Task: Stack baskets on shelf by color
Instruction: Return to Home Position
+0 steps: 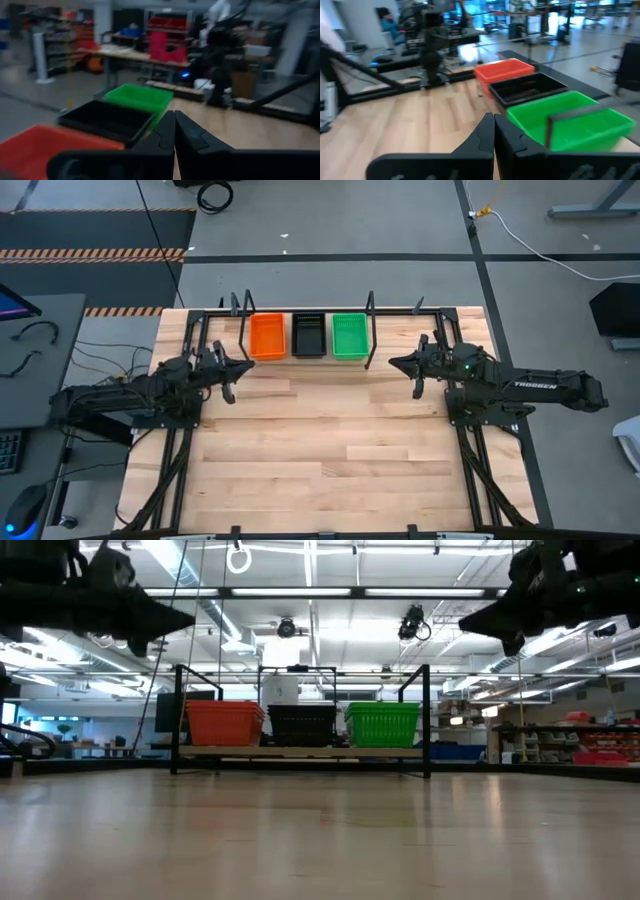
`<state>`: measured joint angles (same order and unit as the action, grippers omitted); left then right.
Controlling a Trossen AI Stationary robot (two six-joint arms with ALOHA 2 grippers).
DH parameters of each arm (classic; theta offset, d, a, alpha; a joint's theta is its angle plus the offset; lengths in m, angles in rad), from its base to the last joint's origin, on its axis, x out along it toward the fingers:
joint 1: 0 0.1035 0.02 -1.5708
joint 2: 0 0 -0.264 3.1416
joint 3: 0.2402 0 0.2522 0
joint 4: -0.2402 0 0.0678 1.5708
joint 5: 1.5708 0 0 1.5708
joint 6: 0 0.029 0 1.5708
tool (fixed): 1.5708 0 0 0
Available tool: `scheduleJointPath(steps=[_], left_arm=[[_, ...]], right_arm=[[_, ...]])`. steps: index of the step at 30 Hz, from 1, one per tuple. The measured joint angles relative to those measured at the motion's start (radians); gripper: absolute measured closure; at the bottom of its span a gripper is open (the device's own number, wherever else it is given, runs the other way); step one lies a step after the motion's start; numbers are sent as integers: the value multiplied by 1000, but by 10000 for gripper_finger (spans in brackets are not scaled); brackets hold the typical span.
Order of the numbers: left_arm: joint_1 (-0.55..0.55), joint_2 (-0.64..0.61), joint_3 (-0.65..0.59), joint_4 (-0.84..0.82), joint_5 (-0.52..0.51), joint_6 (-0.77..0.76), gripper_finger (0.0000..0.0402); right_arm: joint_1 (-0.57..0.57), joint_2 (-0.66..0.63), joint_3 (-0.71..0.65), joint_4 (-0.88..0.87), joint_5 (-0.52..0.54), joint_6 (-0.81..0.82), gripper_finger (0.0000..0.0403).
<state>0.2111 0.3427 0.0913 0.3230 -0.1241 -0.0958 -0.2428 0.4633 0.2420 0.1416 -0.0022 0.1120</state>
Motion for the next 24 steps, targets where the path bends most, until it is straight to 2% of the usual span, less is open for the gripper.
scheduleJointPath(steps=[7,11,13,17,24], left_arm=[[0,-12,-7,-37,-107,-2,398],[5,-11,-7,-74,-164,23,398],[7,-11,-7,-108,-147,10,397],[0,-12,-7,-110,-47,1,398],[-38,-26,-30,-73,-28,3,399]], right_arm=[[-6,24,-20,-12,108,19,400],[-13,37,-20,-10,64,-7,400],[-16,36,-20,-15,21,-27,400],[-17,29,-20,-6,-44,-42,400],[-17,-10,-29,5,-88,-61,400]])
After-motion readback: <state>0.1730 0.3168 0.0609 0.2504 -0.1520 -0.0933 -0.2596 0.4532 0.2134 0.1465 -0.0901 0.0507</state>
